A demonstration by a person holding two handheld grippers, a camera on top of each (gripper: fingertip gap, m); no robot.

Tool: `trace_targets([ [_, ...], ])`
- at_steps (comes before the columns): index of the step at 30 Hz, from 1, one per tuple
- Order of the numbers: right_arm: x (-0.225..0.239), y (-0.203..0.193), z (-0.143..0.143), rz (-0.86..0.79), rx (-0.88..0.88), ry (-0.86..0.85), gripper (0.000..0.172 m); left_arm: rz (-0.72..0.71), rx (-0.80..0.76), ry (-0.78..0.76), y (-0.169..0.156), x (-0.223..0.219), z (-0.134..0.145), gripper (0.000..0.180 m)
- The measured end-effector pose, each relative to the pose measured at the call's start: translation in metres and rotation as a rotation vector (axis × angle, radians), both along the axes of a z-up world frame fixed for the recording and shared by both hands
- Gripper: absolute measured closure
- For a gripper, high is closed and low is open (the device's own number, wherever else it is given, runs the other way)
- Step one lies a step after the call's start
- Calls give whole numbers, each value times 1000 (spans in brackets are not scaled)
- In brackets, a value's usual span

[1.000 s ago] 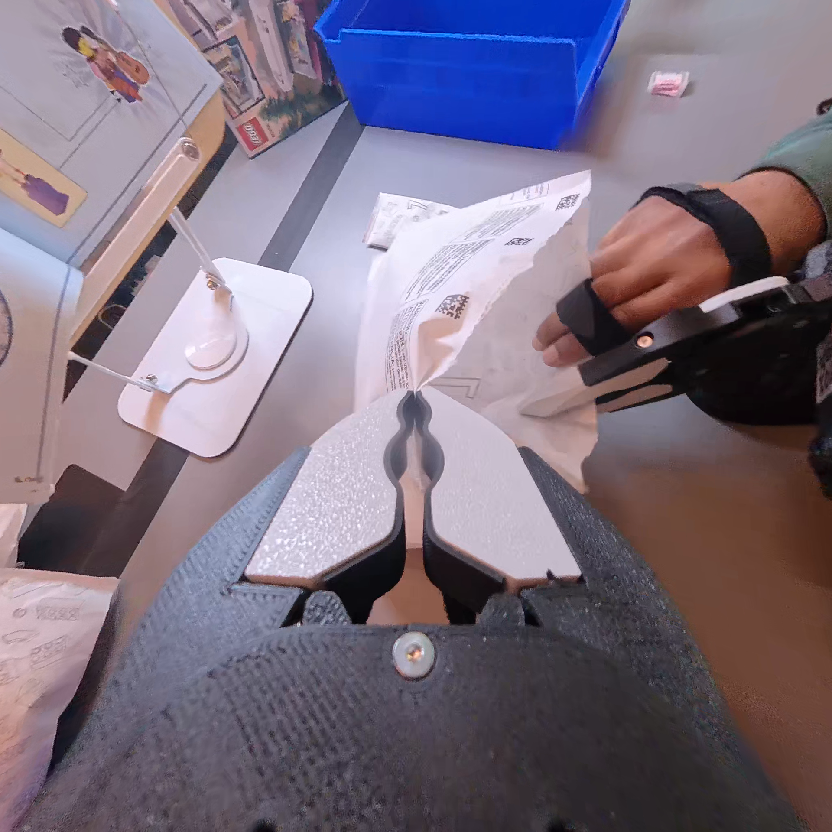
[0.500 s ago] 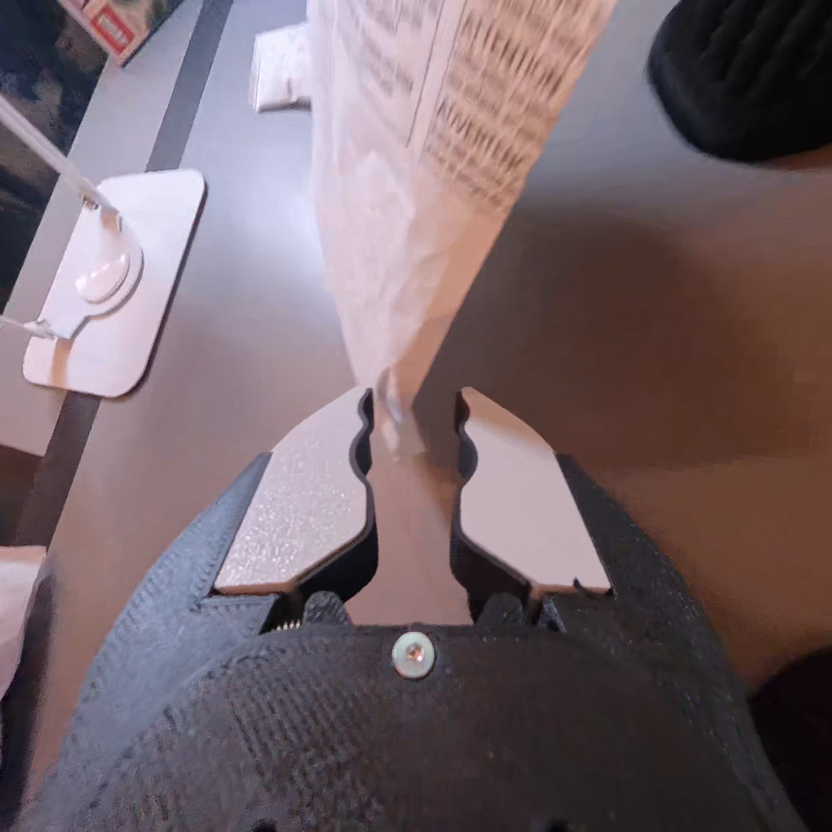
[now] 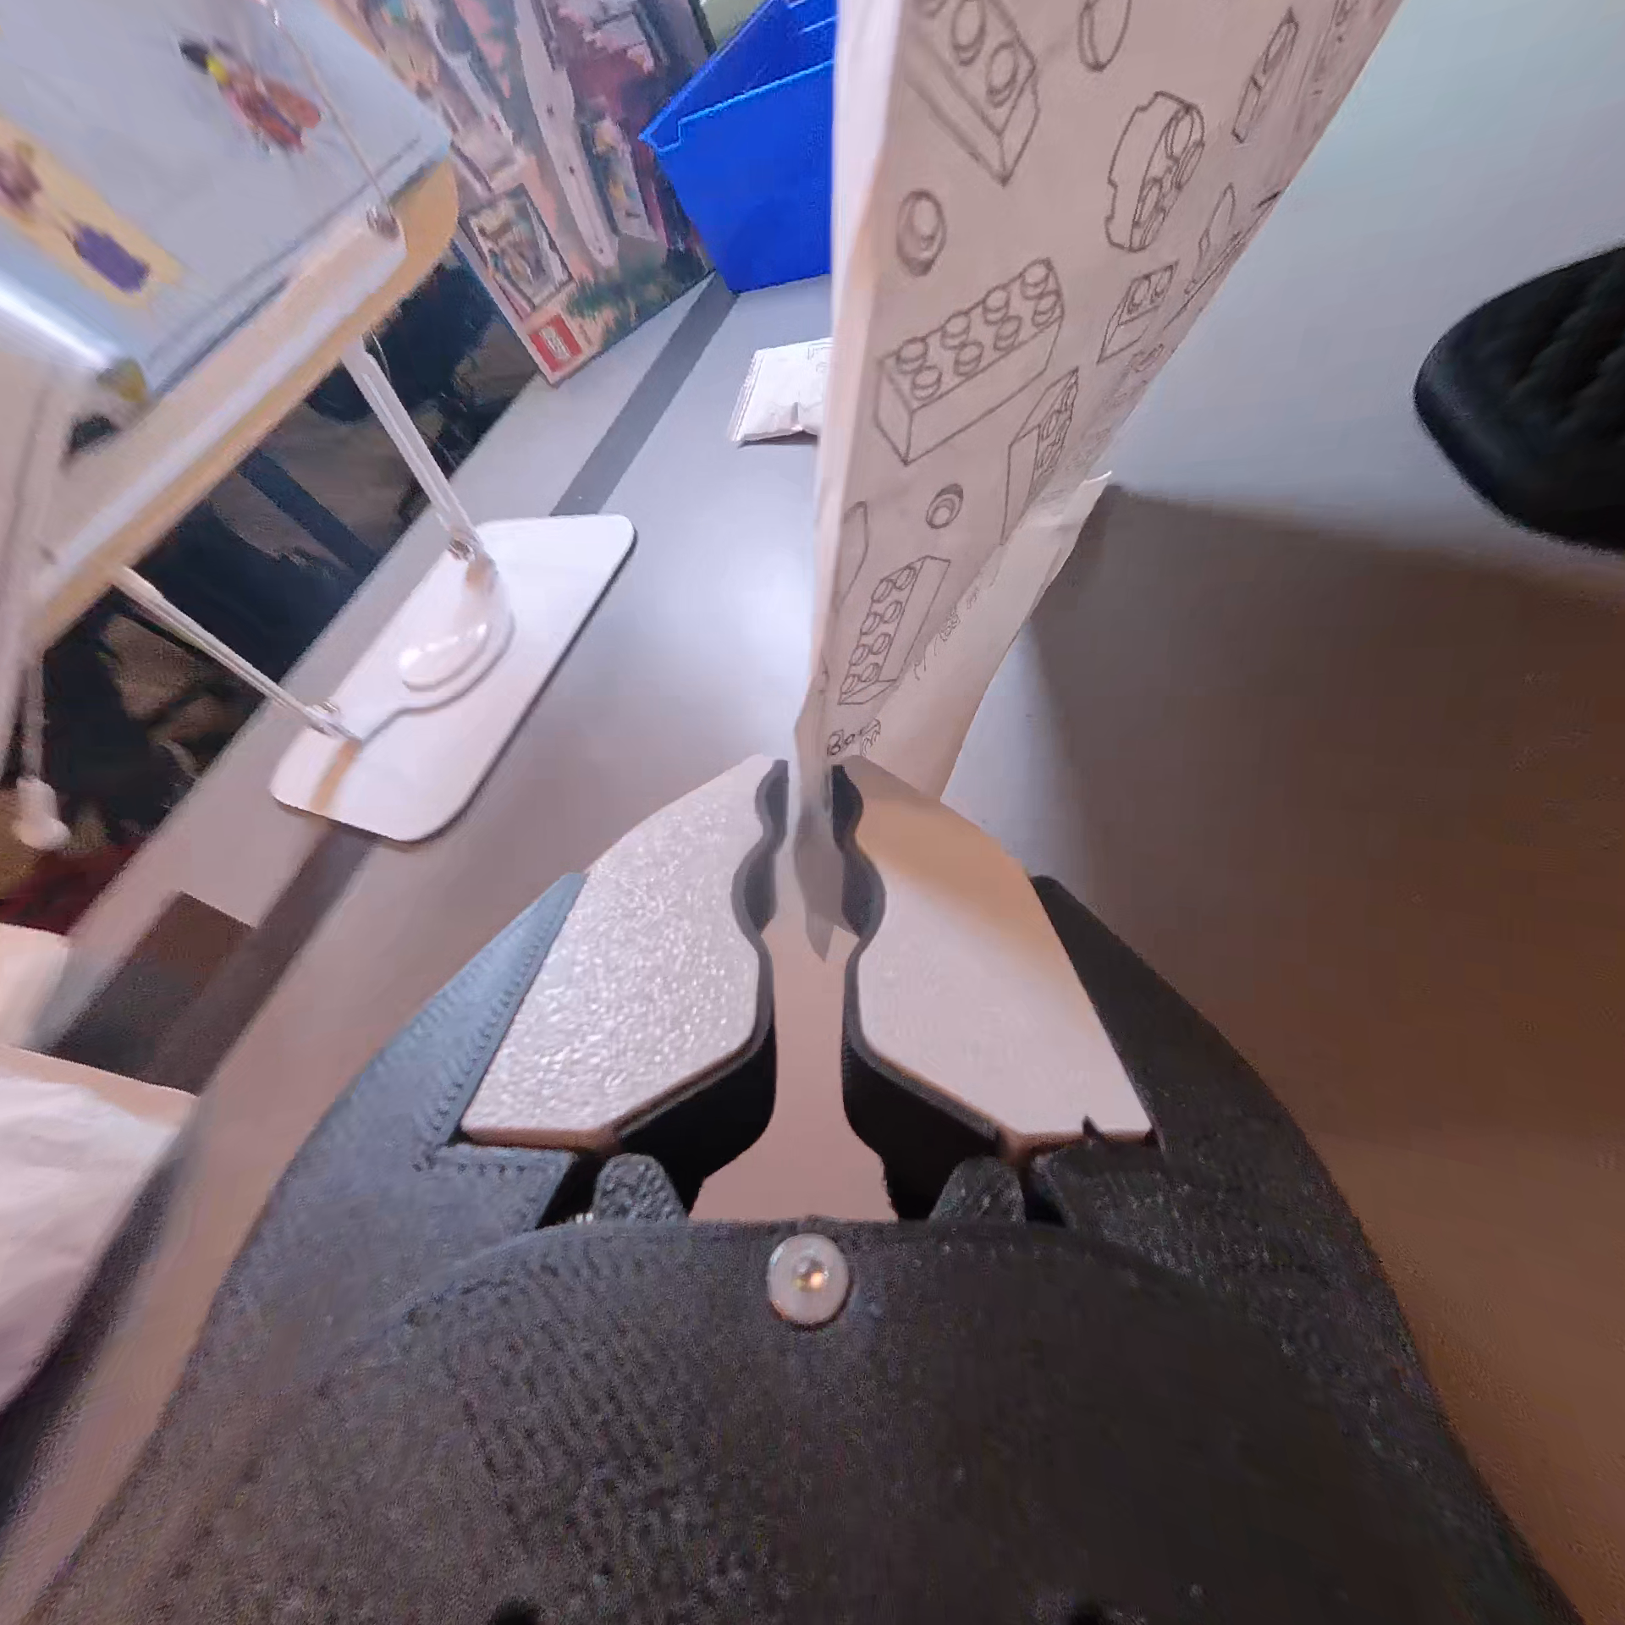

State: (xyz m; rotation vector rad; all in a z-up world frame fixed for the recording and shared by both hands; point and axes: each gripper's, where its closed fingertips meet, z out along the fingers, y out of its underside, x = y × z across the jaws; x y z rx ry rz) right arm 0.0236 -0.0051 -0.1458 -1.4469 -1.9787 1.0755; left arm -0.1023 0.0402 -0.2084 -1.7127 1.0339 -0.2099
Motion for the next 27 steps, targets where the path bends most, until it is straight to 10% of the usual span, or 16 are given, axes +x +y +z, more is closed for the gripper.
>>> trace_targets([
  [8, -6, 30, 35, -185, -175, 212, 172, 33, -312, -619, 0, 22, 13, 145],
  [12, 2, 20, 50, -132, -265, 248, 172, -52, -138, -448, -4, 21, 21, 178],
  [27, 38, 44, 51, -146, -294, 169, 172, -403, -119, -352, -55, 41, 27, 179],
])
